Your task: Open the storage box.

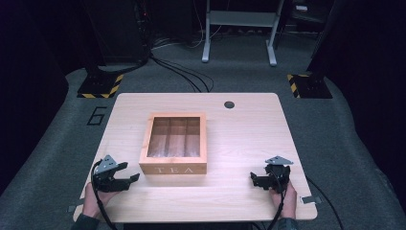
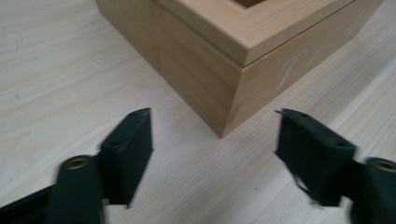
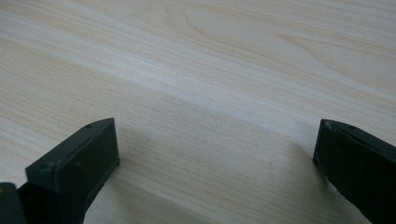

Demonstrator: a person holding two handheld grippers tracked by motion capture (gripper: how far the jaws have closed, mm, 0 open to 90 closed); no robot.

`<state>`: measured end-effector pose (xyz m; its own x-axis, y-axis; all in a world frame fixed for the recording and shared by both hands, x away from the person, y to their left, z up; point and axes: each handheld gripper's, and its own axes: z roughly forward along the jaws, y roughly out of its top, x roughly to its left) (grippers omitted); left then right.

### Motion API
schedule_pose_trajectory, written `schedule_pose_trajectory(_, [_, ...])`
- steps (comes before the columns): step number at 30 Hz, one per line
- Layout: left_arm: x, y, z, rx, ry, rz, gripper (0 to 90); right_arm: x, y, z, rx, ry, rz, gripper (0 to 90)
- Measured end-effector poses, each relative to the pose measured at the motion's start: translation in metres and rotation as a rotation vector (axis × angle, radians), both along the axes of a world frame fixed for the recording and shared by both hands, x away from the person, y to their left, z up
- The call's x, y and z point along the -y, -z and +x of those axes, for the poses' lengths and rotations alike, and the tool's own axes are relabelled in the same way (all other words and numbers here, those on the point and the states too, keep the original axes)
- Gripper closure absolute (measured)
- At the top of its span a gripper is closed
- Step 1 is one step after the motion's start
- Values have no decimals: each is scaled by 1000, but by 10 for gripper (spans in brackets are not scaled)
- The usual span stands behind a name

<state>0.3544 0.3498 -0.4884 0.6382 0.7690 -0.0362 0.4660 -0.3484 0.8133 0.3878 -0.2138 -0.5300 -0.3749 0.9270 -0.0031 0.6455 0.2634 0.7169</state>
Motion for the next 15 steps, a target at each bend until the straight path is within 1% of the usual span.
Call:
schedule_pose_trajectory(4, [5, -4, 0, 23, 19, -3, 511, 0, 0, 0, 0, 0, 0, 0])
schedule_pose_trajectory(5, [6, -4, 1, 24, 28, -1, 548, 0, 0, 0, 0, 0, 0, 0])
schedule_pose_trajectory(7, [9, -4, 2, 40, 19, 3, 621, 0, 0, 0, 0, 0, 0, 0])
schedule_pose_trajectory(8, [9, -5, 2, 33, 30, 3, 655, 0, 0, 0, 0, 0, 0, 0])
schedule_pose_trajectory(9, [10, -5, 2, 37, 29, 0, 690, 0, 0, 0, 0, 0, 0, 0])
schedule_pose_trajectory(13, [13, -7, 4, 53, 33, 10, 786, 0, 0, 0, 0, 0, 0, 0])
schedule_pose_trajectory(15, [14, -7, 4, 49, 29, 5, 815, 0, 0, 0, 0, 0, 0, 0])
